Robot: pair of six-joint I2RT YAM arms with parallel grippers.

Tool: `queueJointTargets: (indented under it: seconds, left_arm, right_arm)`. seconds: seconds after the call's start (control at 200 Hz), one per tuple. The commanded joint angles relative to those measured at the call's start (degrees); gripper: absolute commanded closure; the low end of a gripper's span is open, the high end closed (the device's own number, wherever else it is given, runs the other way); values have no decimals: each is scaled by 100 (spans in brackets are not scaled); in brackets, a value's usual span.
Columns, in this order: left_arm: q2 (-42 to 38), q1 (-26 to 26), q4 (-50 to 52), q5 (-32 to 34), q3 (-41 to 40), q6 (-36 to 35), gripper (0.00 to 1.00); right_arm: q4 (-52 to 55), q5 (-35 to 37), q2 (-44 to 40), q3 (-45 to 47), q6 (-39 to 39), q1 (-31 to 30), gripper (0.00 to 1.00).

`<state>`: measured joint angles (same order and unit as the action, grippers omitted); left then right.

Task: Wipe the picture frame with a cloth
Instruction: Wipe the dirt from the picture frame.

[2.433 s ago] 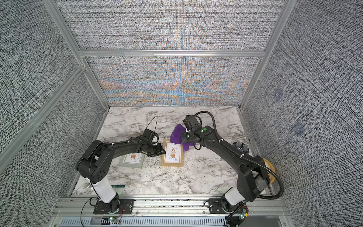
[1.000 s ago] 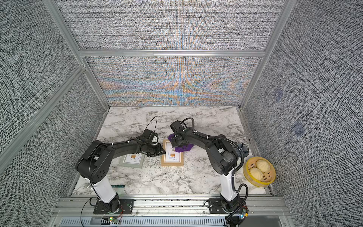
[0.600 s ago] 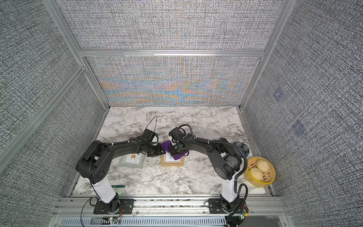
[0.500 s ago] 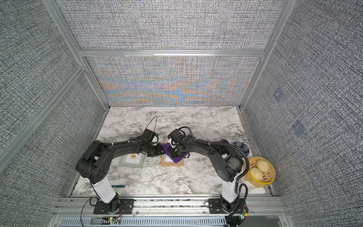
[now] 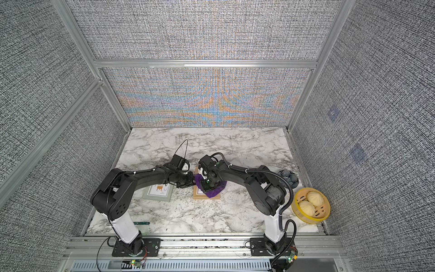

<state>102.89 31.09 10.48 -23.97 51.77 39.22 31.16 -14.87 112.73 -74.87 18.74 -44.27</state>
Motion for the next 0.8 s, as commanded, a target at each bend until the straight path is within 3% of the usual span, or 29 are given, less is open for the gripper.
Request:
queueJointTargets:
  seconds: [0.0,0.205,0.34,0.641,0.796]
  left_arm:
    - [195,16,1492,720,-150,-86,90]
    - [157,11,1609,790,-191,-266,90]
    - [161,13,1615,810,-166,-266,90]
    - [201,13,1639,815,-113,-276,90]
    - [207,16,1626,810,-124,-257,90]
  right_arm:
    - [-99,691,229,-38,529,-29,100]
    - [-313,1449,-318,320,1086,253,100]
    - [-217,1481,-417,377,1002,340,100]
    - [-641,147,-488,441,247,-73,100]
    - [-620,25,-250,274,201,-178,100]
